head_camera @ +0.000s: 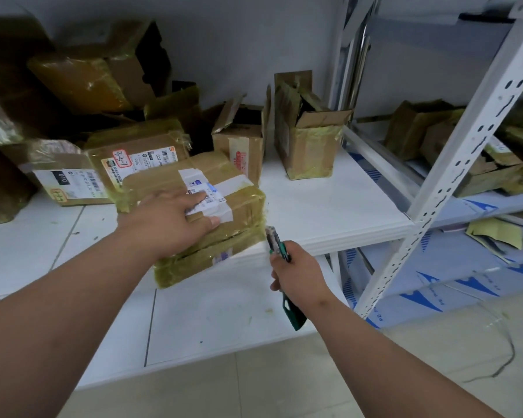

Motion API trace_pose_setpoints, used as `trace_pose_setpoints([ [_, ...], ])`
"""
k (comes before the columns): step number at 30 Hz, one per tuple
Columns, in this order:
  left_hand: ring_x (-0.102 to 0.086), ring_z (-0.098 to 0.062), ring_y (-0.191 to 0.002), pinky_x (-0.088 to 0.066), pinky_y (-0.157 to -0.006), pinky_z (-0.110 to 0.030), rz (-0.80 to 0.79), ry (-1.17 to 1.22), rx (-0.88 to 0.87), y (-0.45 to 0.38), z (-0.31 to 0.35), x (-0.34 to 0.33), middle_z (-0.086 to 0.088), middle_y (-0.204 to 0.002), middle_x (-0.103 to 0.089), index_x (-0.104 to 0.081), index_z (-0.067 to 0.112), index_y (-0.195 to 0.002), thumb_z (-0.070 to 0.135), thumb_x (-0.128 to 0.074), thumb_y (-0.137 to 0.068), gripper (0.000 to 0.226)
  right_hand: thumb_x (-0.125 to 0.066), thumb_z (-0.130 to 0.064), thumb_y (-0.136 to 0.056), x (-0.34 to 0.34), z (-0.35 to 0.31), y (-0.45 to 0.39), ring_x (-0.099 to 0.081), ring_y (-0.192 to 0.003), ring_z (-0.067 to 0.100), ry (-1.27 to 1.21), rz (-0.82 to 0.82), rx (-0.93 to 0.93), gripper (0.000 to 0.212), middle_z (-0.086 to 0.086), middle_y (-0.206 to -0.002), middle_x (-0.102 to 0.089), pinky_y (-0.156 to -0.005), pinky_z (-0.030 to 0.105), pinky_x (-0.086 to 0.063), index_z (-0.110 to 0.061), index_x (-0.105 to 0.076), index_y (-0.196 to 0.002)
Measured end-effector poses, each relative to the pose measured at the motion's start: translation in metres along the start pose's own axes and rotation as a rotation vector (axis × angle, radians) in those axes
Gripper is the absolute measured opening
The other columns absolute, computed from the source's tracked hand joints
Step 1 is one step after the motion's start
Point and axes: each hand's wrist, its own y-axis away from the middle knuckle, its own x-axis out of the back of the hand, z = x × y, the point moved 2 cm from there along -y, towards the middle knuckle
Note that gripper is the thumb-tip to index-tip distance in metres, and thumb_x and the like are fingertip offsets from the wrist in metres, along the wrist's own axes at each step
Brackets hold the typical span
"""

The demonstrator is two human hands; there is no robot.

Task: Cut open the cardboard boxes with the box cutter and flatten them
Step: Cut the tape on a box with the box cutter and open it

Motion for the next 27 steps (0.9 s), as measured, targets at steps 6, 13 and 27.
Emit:
trace_pose_setpoints([
  [6, -0.027, -0.027, -0.144, -0.032, -0.112, -0.048, -0.017, -0.026, 0.032, -0.011, 0.021, 0.001, 0.004, -0.16, -0.026, -0.027, 0.037, -0.151, 0.085, -0.04, -0.077, 0.09, -0.054, -0.015, -0.1, 0.011, -0.013, 0.003, -0.064, -0.052, 0.025, -0.325, -0.037, -0.102, 0.013, 0.012, -0.074, -0.064, -0.049, 0.025, -0.051, -0.011, -0.056, -0.112],
  [13, -0.04, -0.027, -0.134, -0.036, -0.102, -0.035, -0.137, 0.183, -0.003, 0.002, -0.003, 0.023, -0.001, -0.152, -0.039, -0.041, 0.025, -0.144, 0.059, -0.068, -0.078, 0.078, -0.056, -0.013, -0.098, 0.014, -0.028, -0.007, -0.061, -0.049, 0.025, -0.424, -0.018, -0.113, 0.016, 0.013, -0.073, -0.063, -0.048, 0.026, -0.05, -0.012, -0.051, -0.114],
  [27, -0.026, -0.018, -0.145, -0.025, -0.112, -0.031, -0.077, 0.074, -0.086, 0.009, -0.004, 0.015, 0.014, -0.161, -0.019, -0.032, 0.033, -0.152, 0.062, -0.048, -0.09, 0.07, -0.054, -0.005, -0.097, -0.015, -0.045, -0.008, -0.057, -0.04, 0.023, -0.592, 0.08, -0.126, 0.008, 0.018, -0.075, -0.055, -0.044, 0.026, -0.05, -0.003, -0.055, -0.089],
])
